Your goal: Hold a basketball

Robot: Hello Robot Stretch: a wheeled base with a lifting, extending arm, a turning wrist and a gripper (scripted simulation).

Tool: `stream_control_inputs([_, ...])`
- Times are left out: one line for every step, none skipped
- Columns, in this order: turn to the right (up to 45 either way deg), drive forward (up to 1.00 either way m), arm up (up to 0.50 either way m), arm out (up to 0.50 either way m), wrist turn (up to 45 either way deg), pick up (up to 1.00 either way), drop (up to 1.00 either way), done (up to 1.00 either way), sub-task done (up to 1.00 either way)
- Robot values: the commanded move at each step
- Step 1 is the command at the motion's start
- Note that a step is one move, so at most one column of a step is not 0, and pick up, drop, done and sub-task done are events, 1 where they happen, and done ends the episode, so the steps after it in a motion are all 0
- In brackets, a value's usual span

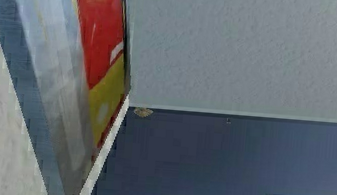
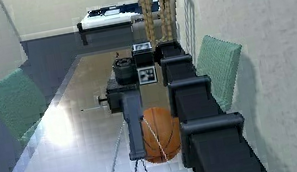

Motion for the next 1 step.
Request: stream_control_inputs([0.0,0.0,0.0,0.0,45.0,0.0,0.0,0.0,0.0])
